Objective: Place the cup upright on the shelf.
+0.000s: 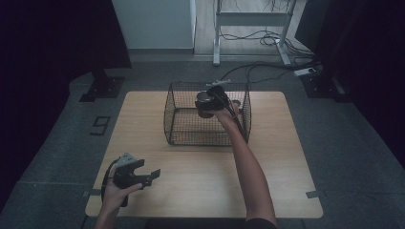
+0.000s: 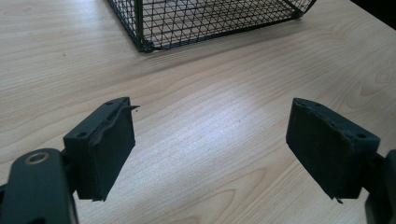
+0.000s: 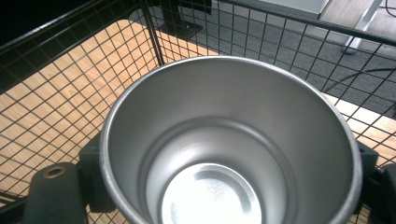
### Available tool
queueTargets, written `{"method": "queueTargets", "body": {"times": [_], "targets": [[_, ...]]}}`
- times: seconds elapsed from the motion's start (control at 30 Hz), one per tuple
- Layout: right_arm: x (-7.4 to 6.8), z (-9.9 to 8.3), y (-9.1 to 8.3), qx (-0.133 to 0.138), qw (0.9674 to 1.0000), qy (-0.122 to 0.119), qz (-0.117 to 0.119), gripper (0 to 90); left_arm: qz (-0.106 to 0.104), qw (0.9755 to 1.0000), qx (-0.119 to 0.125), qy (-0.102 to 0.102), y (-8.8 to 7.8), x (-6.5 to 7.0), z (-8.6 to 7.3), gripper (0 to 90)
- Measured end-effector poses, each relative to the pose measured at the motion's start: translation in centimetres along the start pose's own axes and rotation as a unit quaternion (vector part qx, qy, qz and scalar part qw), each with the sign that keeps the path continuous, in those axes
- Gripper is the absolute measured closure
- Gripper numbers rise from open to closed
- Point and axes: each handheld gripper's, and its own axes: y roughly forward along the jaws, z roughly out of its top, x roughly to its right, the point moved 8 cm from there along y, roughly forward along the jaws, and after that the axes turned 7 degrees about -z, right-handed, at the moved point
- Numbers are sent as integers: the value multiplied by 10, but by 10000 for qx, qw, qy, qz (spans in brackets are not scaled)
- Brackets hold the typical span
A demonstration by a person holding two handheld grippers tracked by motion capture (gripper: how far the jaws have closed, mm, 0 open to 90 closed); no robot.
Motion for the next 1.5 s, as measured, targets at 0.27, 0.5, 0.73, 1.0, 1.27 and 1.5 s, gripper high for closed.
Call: {"method": "queueTargets", "body": {"times": [0.27,0.5,0.73,1.0,1.27,1.5], "targets": [[1,0,10,-48,10000,-42,-12,183,-10,10000,-14,9,1,0,0,158],[4,-4,22,-90,9999,-83,-9,183,-24,10000,-38,28,3,2,-1,158],[3,-9,32,-189,9997,-130,8,183,-17,10000,-23,1,1,0,-1,158],[3,-13,39,-309,9993,-196,-27,183,-13,10000,-11,-11,1,-1,-1,158],[6,-17,45,-439,9988,-205,-14,183,-9,10000,-29,-18,2,-2,-2,158],[9,-20,49,-495,9985,-220,-5,183,-15,10000,-30,-10,2,-1,-2,158]]}}
